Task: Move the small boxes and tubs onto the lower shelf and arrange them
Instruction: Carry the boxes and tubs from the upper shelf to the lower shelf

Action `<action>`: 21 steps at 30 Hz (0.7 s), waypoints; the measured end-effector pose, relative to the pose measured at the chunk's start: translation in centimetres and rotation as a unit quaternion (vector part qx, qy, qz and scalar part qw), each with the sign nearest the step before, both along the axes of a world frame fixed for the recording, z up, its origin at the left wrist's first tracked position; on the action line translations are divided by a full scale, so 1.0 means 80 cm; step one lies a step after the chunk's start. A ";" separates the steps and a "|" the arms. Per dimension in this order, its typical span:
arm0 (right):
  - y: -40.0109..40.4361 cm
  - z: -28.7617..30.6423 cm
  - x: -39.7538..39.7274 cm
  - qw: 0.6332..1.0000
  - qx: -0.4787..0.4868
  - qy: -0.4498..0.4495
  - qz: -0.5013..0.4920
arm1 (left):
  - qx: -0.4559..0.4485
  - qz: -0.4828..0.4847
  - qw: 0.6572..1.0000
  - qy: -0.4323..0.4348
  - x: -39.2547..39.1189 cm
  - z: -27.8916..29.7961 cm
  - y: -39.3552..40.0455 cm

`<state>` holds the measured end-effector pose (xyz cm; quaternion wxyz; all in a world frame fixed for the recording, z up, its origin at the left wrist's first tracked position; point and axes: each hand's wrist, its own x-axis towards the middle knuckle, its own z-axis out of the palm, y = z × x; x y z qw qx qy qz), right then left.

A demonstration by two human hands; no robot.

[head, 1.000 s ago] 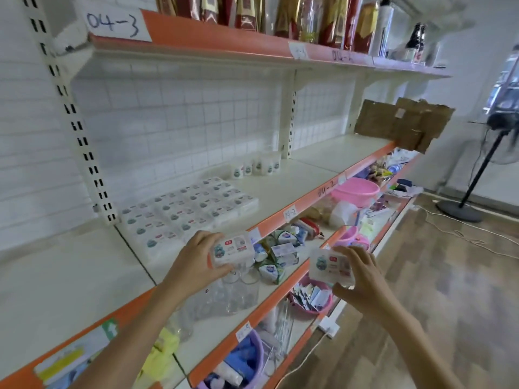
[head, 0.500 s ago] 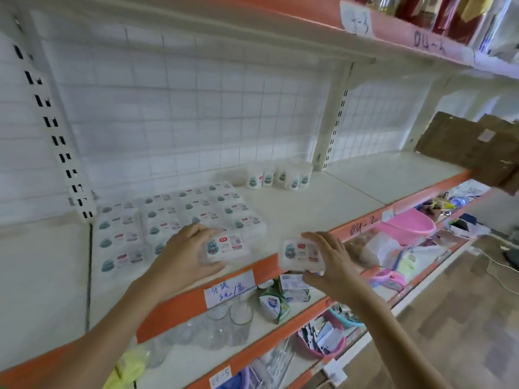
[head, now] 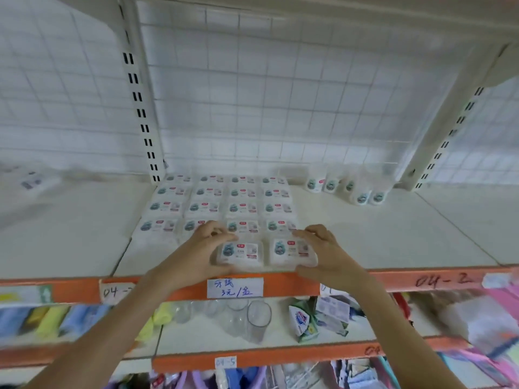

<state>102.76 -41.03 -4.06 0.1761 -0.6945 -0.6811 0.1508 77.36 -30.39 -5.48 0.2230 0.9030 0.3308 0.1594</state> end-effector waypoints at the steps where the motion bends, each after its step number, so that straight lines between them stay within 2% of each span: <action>1: 0.002 -0.001 0.002 1.000 -0.003 0.012 0.012 | -0.009 0.014 1.000 -0.003 0.002 -0.001 -0.003; 4: -0.002 -0.012 0.010 0.998 0.007 0.055 0.043 | -0.048 0.071 0.996 -0.013 0.004 -0.003 -0.016; 6: -0.006 -0.025 0.018 0.994 0.053 0.078 0.052 | -0.070 0.118 0.990 -0.044 0.007 -0.004 -0.028; 12: -0.003 -0.040 0.026 0.988 0.116 0.089 0.041 | -0.083 0.223 0.962 -0.135 0.023 -0.011 -0.054; 15: -0.003 -0.040 0.026 0.989 0.109 0.095 0.043 | -0.096 0.245 0.952 -0.158 0.027 -0.012 -0.058; 21: 0.001 -0.036 0.028 0.986 0.090 0.135 0.038 | -0.074 0.236 0.958 -0.143 0.028 -0.015 -0.061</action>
